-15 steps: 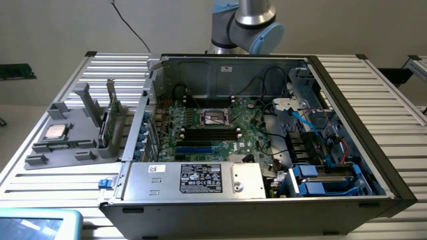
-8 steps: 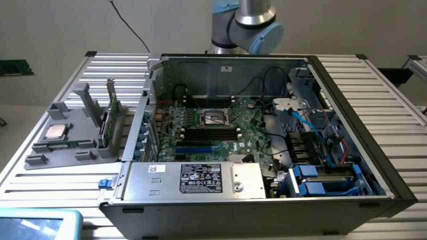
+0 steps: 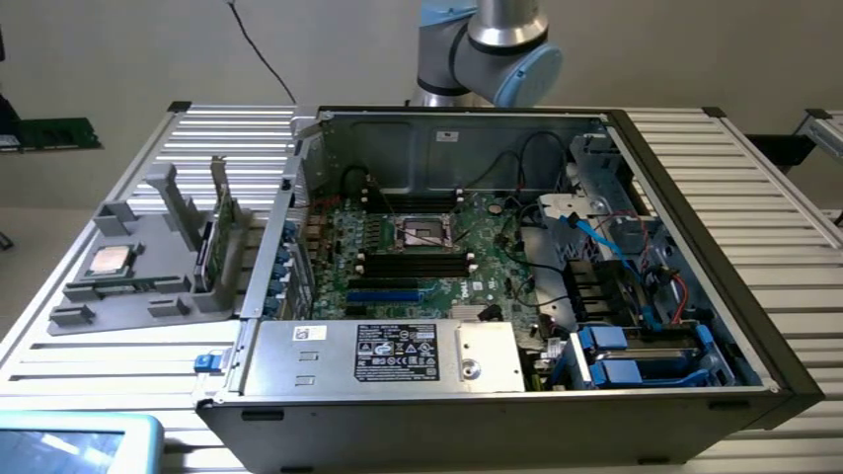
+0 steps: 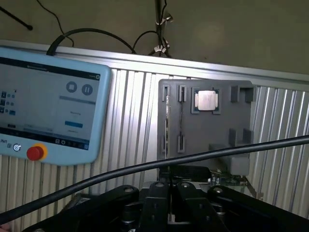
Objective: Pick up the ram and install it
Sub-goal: 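Pick up the ram and move it above insertion slot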
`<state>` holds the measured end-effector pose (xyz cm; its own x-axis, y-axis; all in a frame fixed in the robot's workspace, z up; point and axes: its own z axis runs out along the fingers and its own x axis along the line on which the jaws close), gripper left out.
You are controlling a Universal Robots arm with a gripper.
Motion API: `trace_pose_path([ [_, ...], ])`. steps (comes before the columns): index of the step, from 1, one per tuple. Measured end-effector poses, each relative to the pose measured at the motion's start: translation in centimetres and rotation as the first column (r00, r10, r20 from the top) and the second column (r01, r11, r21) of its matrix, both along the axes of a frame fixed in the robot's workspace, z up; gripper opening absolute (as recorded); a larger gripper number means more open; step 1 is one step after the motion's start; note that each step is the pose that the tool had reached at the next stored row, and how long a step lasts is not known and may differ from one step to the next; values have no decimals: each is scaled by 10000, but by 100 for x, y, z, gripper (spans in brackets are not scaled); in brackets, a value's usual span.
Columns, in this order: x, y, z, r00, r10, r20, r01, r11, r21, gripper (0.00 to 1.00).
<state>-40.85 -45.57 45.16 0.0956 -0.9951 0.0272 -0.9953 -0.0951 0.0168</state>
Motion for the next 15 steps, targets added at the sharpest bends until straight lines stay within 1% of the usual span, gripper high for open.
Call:
trace_pose_path([
  [4,180,-6,-2,10000,1,1,-1,10000,2,11],
  [7,317,-12,-4,10000,0,1,0,10000,19,11],
  [15,681,-35,-8,10000,1,1,-1,9999,116,11],
])
